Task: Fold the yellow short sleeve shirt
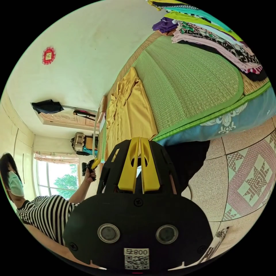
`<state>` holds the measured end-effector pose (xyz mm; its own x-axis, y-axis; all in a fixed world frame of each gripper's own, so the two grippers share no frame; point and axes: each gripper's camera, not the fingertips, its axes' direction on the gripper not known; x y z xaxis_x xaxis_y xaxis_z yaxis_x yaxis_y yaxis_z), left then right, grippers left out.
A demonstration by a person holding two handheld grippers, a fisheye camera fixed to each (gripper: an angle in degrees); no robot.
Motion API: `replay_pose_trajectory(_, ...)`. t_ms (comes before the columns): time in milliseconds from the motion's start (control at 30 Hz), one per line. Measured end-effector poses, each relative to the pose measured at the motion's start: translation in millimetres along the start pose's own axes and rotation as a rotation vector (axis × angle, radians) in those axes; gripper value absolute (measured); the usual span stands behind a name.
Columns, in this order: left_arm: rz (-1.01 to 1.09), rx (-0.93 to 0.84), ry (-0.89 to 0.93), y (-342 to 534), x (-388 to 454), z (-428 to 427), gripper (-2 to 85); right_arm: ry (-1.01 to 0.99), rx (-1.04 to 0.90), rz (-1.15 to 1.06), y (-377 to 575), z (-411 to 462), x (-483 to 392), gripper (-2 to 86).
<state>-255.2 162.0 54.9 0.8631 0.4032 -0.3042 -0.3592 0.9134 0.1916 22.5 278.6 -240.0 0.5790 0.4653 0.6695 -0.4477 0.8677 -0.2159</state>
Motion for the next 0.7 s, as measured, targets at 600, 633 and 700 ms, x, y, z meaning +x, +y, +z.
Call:
replay_pose_trajectory(600,-0.041,-0.165,-0.097,14.0,5.7,38.6,11.6,0.334,-0.094,-0.102,-48.5,3.1,-94.8,10.9)
replay_pose_trajectory(633,-0.038,-0.174,-0.104,14.6,7.8,40.9,11.5,0.344,-0.096,-0.107,-52.6,4.4,-99.3,10.9)
replay_pose_trajectory(700,-0.035,-0.186,-0.116,15.1,10.9,44.1,11.2,0.371,-0.104,-0.117,-68.3,11.6,-114.4,11.0)
